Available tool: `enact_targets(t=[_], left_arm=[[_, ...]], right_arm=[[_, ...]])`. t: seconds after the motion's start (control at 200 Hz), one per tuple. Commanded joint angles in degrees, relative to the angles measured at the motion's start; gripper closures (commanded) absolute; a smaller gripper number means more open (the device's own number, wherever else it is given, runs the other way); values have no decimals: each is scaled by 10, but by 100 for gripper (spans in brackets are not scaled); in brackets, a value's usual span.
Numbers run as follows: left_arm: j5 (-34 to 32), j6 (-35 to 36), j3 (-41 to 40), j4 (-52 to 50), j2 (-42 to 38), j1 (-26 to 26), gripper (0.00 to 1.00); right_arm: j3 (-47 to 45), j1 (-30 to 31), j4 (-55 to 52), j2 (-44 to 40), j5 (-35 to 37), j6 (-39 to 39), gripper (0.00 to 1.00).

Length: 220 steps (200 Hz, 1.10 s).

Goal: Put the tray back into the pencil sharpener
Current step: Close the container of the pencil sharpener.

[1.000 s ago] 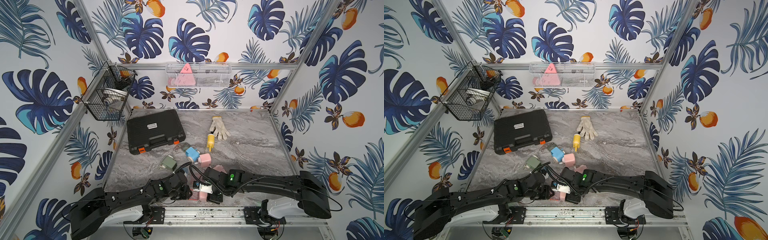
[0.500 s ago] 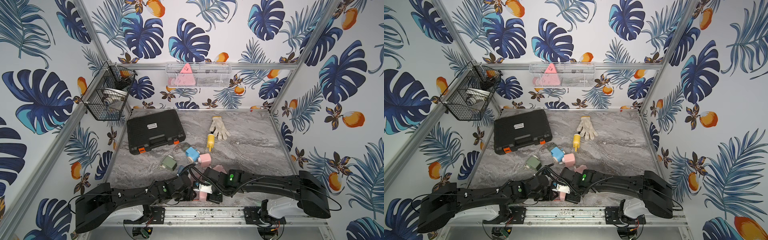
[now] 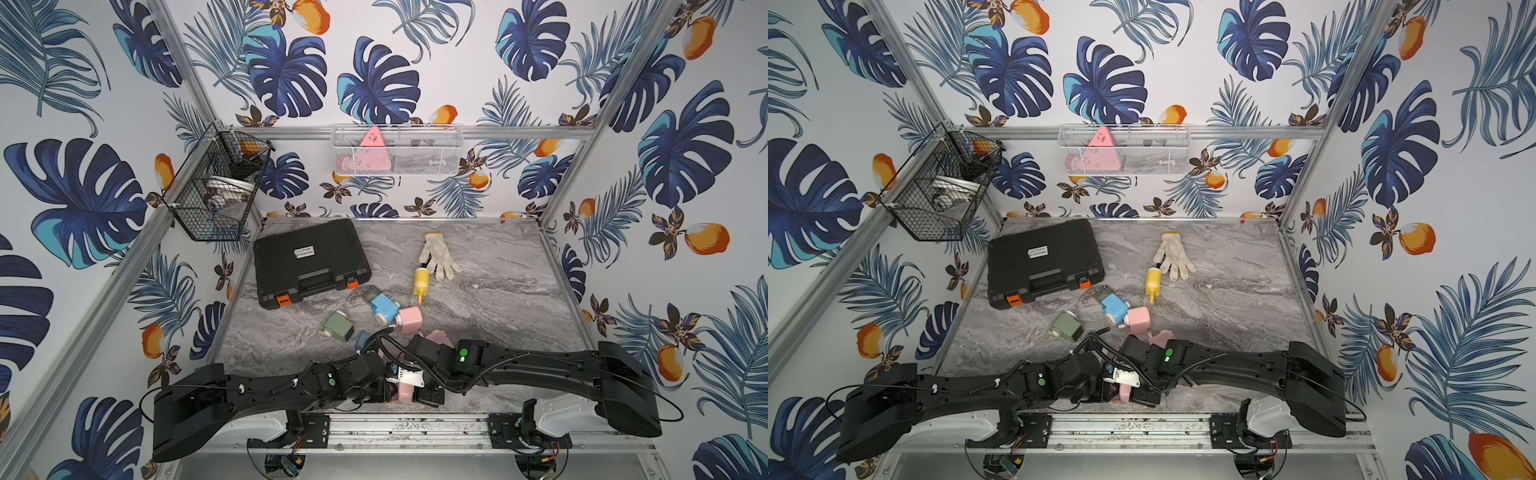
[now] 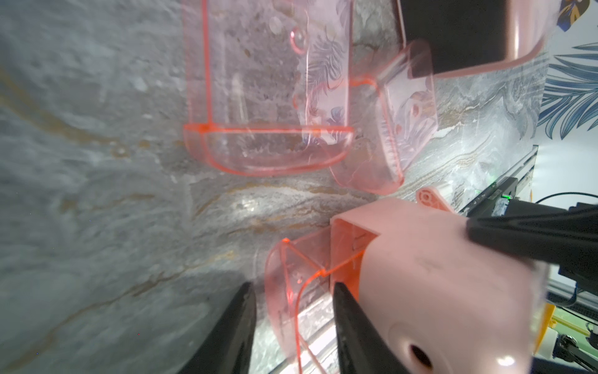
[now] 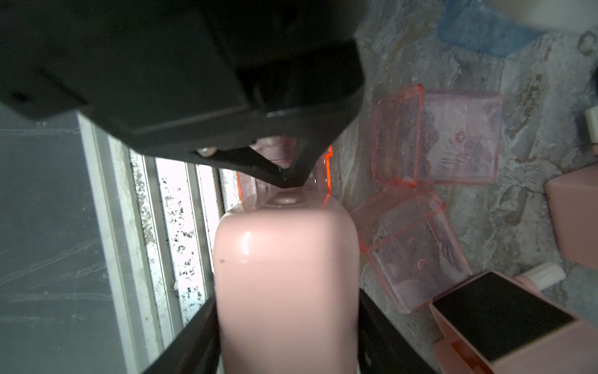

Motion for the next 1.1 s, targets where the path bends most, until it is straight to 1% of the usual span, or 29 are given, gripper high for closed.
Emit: enact_targets(t=[0.0, 0.1, 0.175, 0.225, 0.301, 0.356, 0.406, 0.466, 0.551, 0.661, 0.826, 0.922, 1.097], left_arm=[[-36, 1, 8, -38, -28, -1, 50], [-60, 5, 15, -78, -64, -1, 47], [-80, 1, 20, -117, -92, -1, 48], [-99, -12, 22, -150, -110, -1, 53], [-130, -41, 20, -200, -131, -1, 68], [-138, -53, 14, -217, -135, -1, 73], [-130, -55, 9, -215, -126, 0, 74], [-106, -50, 2, -192, -105, -1, 77], [-56, -44, -11, -117, -66, -1, 82], [-11, -45, -26, -16, -17, -1, 84], [25, -67, -40, 103, 41, -1, 84], [40, -77, -46, 145, 65, 0, 85], [56, -107, -72, 218, 84, -1, 85]], right_arm=[[-1, 0, 2, -4, 3, -2, 36], [0, 0, 1, -4, 4, -2, 36], [2, 0, -1, -3, 4, -3, 36], [2, 0, -2, -3, 4, -3, 36], [3, 0, -1, -3, 4, -4, 36], [6, 0, -3, -3, 3, -5, 36], [6, 0, -5, -2, 3, -6, 36], [6, 0, -6, -3, 3, -7, 36], [6, 0, -8, -3, 3, -7, 36], [6, 0, -8, -4, 4, -6, 36], [6, 0, -9, -4, 3, -6, 36], [6, 0, -9, -7, 2, -6, 36], [3, 0, -7, -6, 1, -7, 36]])
